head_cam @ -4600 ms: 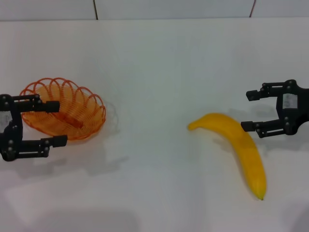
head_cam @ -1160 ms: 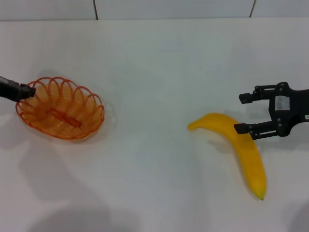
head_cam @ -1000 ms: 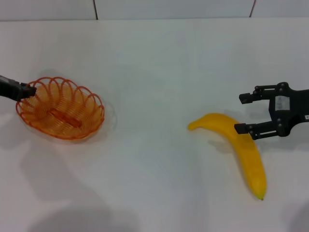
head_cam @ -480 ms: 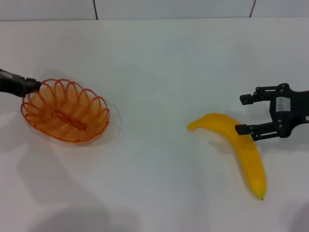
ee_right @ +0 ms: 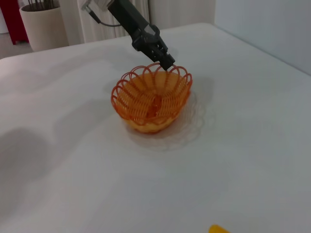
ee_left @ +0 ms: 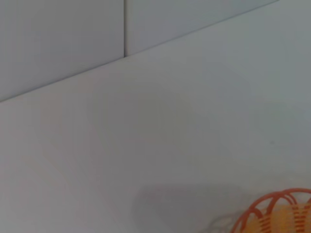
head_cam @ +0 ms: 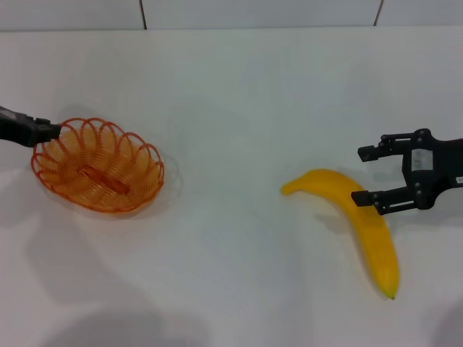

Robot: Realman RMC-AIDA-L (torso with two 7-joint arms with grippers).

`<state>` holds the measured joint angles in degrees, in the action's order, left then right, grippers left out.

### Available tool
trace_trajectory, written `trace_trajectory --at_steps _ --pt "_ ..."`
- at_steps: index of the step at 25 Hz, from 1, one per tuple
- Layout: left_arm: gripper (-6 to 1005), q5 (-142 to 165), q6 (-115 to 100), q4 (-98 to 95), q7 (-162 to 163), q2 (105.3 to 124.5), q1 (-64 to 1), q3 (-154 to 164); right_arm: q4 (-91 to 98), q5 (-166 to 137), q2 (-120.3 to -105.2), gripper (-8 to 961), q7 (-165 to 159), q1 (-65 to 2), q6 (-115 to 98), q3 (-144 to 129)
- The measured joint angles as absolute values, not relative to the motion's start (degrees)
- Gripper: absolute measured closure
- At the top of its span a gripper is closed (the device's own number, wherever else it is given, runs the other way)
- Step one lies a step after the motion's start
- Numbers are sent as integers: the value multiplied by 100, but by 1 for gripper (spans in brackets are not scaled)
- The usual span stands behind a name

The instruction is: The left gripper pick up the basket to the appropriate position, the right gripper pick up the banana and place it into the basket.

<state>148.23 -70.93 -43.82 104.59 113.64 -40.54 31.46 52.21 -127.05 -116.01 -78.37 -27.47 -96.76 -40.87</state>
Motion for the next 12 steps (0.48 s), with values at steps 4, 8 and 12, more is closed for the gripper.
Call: trace_trajectory --at_steps 4,8,12 --pt "723 14825 -7121 -4381 10462 11363 -4065 3146 5220 -12709 -11601 135 -7872 -2752 -9677 -4087" --pt "613 14795 -7153 -4394 10474 11363 -4080 3146 5220 -12715 -11601 135 -7881 -2758 -9677 -4100" --pt "531 14813 -7140 -4380 10522 11367 -4077 3146 5220 -12719 -11601 135 -7884 -2760 -9677 -4137"
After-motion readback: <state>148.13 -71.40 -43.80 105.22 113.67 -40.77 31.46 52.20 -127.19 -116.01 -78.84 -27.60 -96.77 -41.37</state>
